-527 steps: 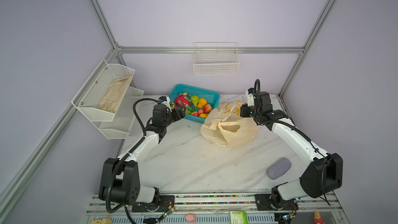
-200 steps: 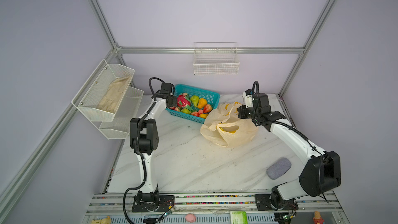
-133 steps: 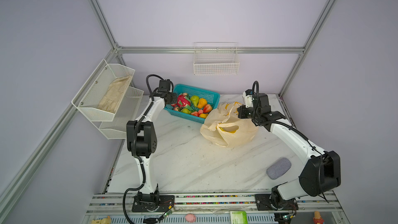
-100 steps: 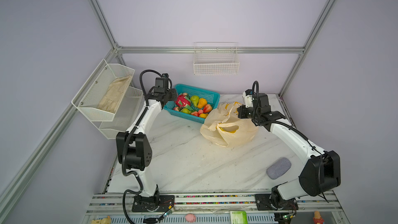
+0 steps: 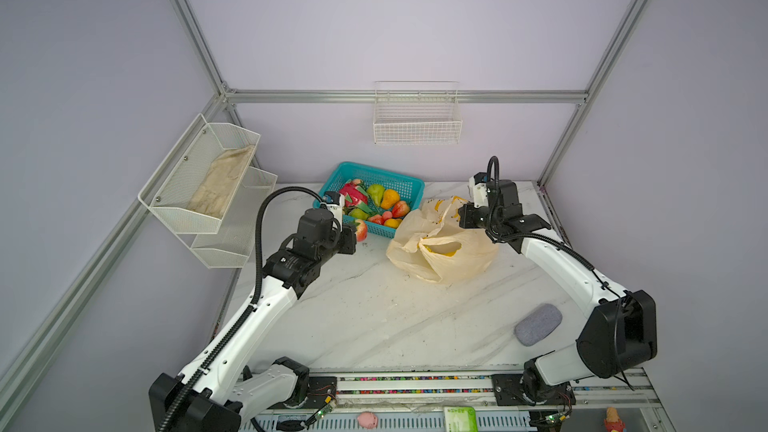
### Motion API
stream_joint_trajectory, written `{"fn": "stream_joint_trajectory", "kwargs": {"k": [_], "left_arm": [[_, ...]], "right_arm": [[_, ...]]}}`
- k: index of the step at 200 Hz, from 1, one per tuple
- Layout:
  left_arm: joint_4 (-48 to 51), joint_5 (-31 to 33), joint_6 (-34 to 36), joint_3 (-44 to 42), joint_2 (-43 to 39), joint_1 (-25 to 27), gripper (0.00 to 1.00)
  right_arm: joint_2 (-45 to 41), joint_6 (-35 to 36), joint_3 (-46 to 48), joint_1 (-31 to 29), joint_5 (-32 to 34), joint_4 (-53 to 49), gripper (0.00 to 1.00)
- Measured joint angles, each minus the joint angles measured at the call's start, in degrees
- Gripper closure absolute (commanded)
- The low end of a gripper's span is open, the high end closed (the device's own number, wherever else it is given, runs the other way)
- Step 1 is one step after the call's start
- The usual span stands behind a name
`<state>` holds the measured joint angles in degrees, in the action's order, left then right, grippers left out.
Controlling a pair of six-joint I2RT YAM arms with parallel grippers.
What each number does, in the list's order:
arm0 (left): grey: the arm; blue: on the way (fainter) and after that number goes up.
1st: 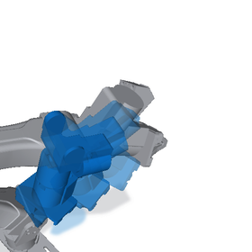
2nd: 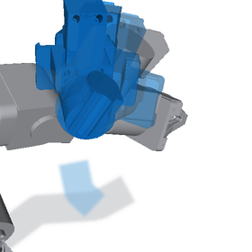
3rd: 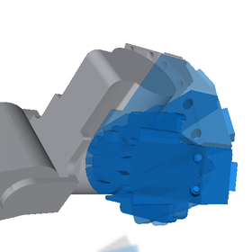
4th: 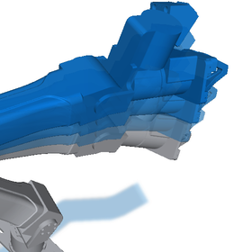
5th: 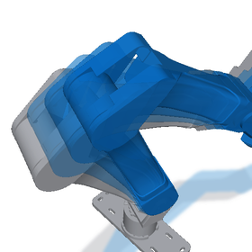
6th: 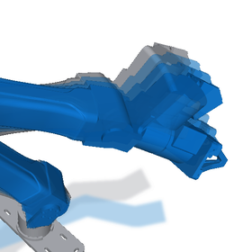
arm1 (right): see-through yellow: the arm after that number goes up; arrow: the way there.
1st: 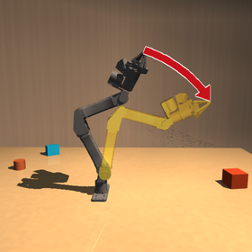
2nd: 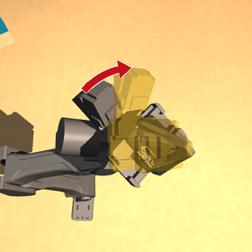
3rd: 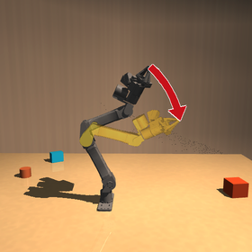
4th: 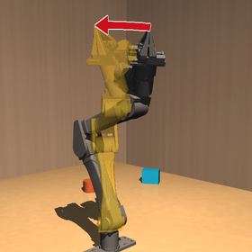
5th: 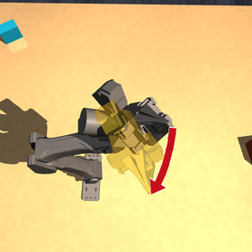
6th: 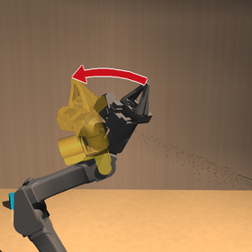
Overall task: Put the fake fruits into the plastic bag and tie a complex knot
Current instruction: 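Carry the peach to the bag opening and release it inside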
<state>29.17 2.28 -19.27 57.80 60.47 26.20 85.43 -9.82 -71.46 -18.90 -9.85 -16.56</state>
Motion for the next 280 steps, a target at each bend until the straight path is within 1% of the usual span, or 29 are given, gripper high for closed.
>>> {"fn": "stream_joint_trajectory", "kwargs": {"k": [18, 42, 67, 100, 138, 172, 200, 218, 227, 242, 249, 256, 266, 280], "left_arm": [[0.63, -2.16, -2.56, -3.17, -1.99, 5.03, 1.00], [0.17, -4.72, -5.29, -5.29, -2.34, 10.99, 1.00], [-2.73, -7.32, -7.34, -6.23, -2.16, 14.78, 1.00], [-10.58, -9.64, -9.35, -6.23, -0.39, 15.93, 1.00], [-18.25, -9.88, -10.19, -6.19, 4.98, 16.31, 1.00], [-24.20, -7.19, -10.19, -6.19, 11.87, 17.00, 1.00], [-31.85, -3.69, -10.25, -6.19, 17.90, 17.75, 1.00], [-36.87, -1.31, -10.23, -6.16, 23.17, 18.49, 1.00], [-39.26, -0.13, -10.21, -6.16, 26.40, 18.95, 0.97], [-42.45, 1.20, -10.19, -6.12, 31.69, 19.52, 0.96], [-43.67, 1.46, -10.21, -6.05, 33.90, 19.69, 0.94], [-44.89, 1.62, -10.19, -6.05, 35.93, 19.76, 0.88], [-45.90, 1.64, -10.25, -6.03, 38.29, 19.98, 0.75], [-46.53, 1.66, -9.94, -6.03, 40.30, 20.02, 0.62]], "right_arm": [[0.35, 0.00, 0.00, 0.00, 0.39, -0.02, 1.00], [0.46, 0.00, 0.00, 0.00, 0.92, -0.33, 1.00], [0.46, 0.00, 0.00, 0.00, 1.07, -0.74, 1.00], [0.46, 0.02, 0.00, 0.00, 1.09, -1.11, 1.00], [0.46, 0.04, 0.00, 0.00, 1.07, -1.38, 1.00], [0.46, 0.04, 0.00, 0.00, 0.98, -1.57, 1.00], [0.46, 0.02, 0.00, 0.00, 0.68, -1.68, 1.00], [0.46, 0.00, 0.00, 0.00, 0.37, -1.68, 1.00], [0.46, 0.00, 0.00, 0.00, 0.20, -1.68, 1.00], [0.46, 0.00, 0.00, 0.00, -0.11, -1.68, 1.00], [0.46, -0.02, 0.00, 0.00, -0.20, -1.68, 1.00], [0.50, -0.02, 0.00, 0.00, -0.26, -1.68, 1.00], [0.55, 0.00, 0.00, 0.00, -0.28, -1.70, 1.00], [0.63, 0.02, 0.00, 0.00, -0.24, -1.77, 1.00]]}}
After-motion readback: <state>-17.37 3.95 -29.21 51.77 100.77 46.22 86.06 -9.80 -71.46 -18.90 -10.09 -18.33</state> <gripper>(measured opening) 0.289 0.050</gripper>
